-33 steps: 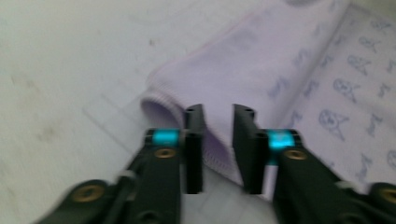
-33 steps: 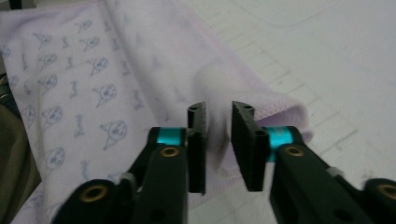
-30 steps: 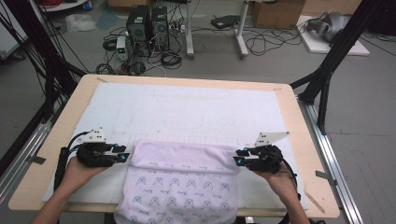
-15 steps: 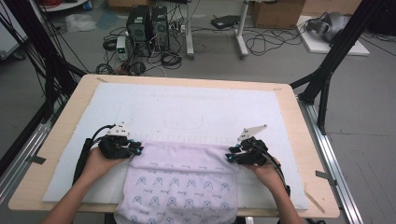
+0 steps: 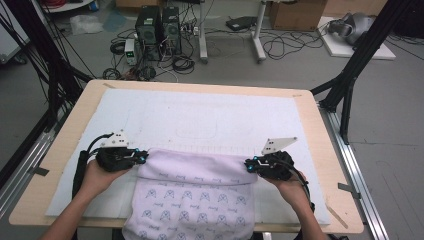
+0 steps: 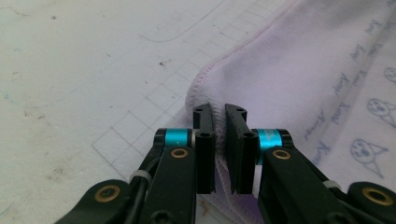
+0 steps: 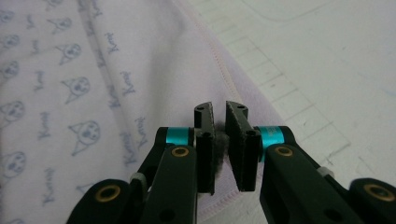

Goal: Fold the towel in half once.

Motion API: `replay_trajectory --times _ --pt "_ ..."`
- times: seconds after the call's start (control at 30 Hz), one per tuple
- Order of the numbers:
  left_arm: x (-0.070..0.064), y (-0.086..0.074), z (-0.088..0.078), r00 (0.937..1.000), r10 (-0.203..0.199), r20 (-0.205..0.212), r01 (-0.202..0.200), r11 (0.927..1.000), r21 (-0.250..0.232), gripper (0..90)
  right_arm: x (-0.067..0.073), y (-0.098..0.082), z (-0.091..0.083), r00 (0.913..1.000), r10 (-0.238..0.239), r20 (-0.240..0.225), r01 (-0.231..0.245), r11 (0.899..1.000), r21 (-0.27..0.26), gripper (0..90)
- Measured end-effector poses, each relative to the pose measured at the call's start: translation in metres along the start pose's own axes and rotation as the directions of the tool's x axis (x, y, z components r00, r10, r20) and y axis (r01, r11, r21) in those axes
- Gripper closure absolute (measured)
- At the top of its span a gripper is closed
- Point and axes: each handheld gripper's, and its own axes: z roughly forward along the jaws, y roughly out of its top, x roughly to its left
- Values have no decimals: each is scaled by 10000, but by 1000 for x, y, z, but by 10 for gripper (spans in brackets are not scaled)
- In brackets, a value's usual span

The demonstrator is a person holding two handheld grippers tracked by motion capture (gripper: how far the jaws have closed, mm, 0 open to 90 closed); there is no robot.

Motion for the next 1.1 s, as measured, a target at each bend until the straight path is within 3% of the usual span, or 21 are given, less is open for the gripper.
replay_trajectory --times 0.13,0.23,0.33,0.43,0.53,0.57,0.67,0.8,0.87,1.0,1.1 --pt "-7 -11 1 9999 88 131 -92 9994 322 761 10 -3 -5 9995 -236 -215 230 9994 -248 819" --pt "-9 -18 7 9996 -5 299 -14 9979 645 658 14 -12 1 9992 -287 -285 290 9995 99 816" --pt "-8 -16 13 9994 -39 336 14 9974 727 611 15 -21 8 9990 -154 -419 166 9995 267 814" --pt "-9 -8 17 9995 -38 321 20 9984 560 621 15 -23 10 9988 -89 -491 104 9995 302 812" --pt "-10 -1 19 9998 141 140 -148 9987 498 775 15 -21 9 9986 -86 -518 98 9997 216 809" --pt "-10 -1 18 9999 153 40 -155 9987 491 781 14 -21 8 9988 -117 -483 124 9998 138 809" --pt "-10 -2 12 9997 239 -44 -237 9989 395 841 13 -19 5 9989 -127 -450 130 9999 51 809" --pt "-11 -9 -2 9998 181 -113 -180 9998 98 853 17 -18 1 9986 -106 -528 97 9998 -167 809" --pt "-15 -12 -11 9996 293 54 -292 9994 -168 858 20 -16 -2 9984 -199 -523 185 9994 -279 809" --pt "-35 -24 -31 9969 698 355 -681 9966 -471 866 37 -16 -12 9968 -541 -592 516 9978 -427 813" --pt "-53 -38 -47 9937 872 709 -835 9950 -542 862 57 -25 -22 9936 -752 -840 722 9967 -384 814"
